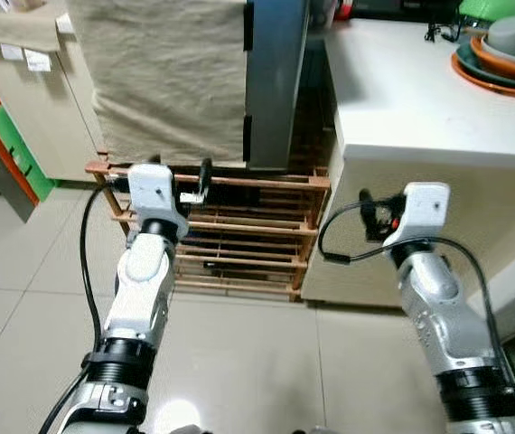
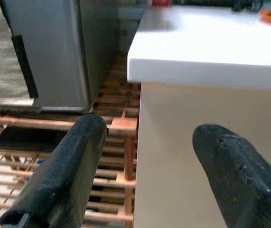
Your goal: Restocking fridge
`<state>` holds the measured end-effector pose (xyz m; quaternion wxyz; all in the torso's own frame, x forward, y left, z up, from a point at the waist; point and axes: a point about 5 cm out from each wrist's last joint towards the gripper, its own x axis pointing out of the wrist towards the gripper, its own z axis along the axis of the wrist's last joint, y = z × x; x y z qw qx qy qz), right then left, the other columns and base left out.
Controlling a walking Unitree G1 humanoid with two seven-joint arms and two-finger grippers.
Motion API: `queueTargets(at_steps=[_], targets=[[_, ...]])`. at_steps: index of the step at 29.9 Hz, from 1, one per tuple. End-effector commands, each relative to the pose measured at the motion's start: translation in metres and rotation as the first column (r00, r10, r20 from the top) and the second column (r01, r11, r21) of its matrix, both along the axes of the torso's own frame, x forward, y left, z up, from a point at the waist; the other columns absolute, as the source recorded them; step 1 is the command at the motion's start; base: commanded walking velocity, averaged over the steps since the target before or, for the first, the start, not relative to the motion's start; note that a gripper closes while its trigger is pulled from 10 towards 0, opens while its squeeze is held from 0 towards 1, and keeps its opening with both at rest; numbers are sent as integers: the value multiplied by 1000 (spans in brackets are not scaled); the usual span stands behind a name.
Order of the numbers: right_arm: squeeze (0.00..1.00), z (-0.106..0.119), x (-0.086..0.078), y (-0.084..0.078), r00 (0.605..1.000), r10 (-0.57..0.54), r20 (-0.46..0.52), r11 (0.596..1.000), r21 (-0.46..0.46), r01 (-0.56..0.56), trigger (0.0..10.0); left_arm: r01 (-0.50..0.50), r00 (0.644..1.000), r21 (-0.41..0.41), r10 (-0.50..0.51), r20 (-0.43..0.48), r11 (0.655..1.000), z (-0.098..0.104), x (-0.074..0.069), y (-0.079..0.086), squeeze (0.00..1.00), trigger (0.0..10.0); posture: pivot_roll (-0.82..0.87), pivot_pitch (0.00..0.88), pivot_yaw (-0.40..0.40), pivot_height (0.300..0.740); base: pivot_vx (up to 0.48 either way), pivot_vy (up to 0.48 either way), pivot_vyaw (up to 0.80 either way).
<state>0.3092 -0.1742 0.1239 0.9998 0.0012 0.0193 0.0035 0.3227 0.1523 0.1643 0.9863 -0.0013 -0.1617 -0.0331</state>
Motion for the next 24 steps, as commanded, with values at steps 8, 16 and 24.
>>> queueTargets(at_steps=[8, 16, 24], targets=[[0, 8, 2, -7, 995, -31, 91, 1000, 8, 30, 10000, -111, 976, -79, 93, -197, 991, -23, -14, 14, 0, 10000, -47, 0, -11, 740, 465, 0, 0], [0, 0, -2, -11, 996, -41, 80, 999, -1, 41, 10000, -122, 960, -70, 99, -263, 990, -29, -19, 23, 0, 10000, -48, 0, -16, 740, 445, 0, 0], [0, 1, -1, -9, 995, -39, 92, 999, 4, 38, 10000, -90, 962, -56, 72, -262, 994, -27, -17, 20, 0, 10000, -47, 0, -12, 740, 443, 0, 0]])
